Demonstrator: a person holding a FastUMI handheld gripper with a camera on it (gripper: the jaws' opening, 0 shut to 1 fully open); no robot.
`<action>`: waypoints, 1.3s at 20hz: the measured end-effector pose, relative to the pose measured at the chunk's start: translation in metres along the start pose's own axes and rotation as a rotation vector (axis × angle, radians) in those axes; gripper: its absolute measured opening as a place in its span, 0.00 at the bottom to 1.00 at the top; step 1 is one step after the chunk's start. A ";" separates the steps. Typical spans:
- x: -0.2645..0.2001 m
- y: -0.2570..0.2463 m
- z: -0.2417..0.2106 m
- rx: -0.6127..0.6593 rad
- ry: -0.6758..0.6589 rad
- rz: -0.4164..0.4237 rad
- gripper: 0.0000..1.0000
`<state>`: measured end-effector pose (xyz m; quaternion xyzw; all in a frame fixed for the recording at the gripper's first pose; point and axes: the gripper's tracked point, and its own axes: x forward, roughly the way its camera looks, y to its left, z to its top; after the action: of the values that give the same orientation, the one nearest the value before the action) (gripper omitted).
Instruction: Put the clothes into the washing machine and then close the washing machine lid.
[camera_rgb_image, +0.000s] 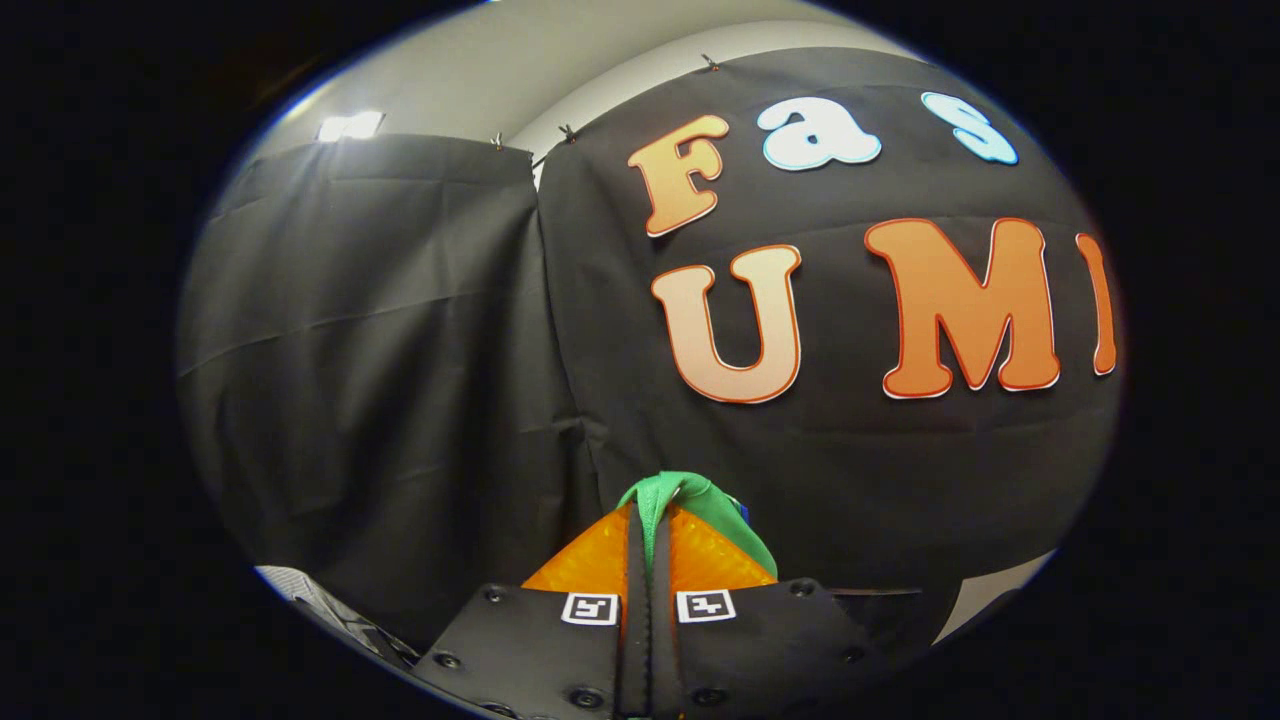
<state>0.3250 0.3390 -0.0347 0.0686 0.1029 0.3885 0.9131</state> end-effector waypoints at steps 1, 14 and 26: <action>0.005 -0.002 -0.008 0.011 0.012 -0.002 0.08; 0.033 -0.042 -0.217 0.195 0.326 -0.094 0.08; 0.019 -0.058 -0.351 0.320 0.646 -0.248 0.08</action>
<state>0.2936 0.3283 -0.3898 0.0713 0.4525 0.2555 0.8514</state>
